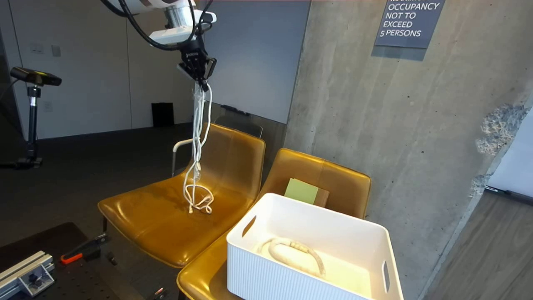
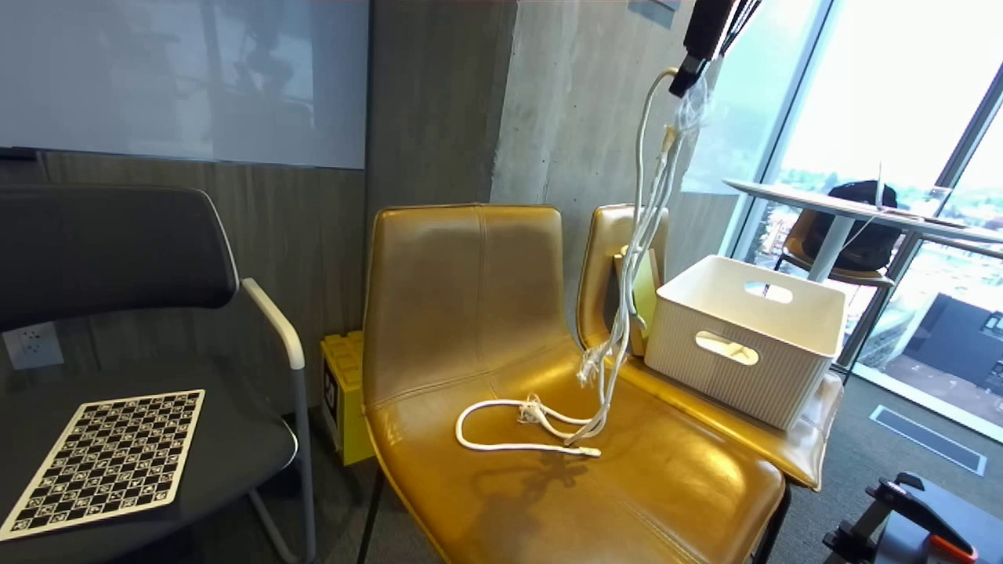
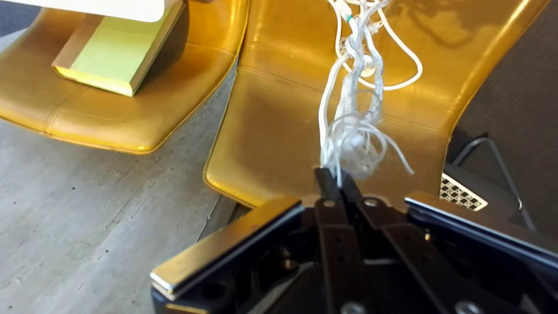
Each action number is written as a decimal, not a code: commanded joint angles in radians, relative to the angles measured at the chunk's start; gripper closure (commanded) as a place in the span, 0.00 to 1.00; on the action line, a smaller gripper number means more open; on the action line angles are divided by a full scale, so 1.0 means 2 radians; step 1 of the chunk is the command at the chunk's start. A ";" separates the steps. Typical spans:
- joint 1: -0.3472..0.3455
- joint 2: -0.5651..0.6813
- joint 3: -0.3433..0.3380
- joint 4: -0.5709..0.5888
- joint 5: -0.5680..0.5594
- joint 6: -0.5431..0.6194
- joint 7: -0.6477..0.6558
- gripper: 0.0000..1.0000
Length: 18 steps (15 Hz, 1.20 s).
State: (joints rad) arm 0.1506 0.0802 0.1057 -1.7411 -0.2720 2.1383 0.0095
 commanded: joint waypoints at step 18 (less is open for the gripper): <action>-0.008 0.140 -0.030 -0.011 -0.017 0.004 0.004 0.00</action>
State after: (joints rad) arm 0.1257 0.3229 0.0477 -1.7452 -0.2835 2.1379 0.0128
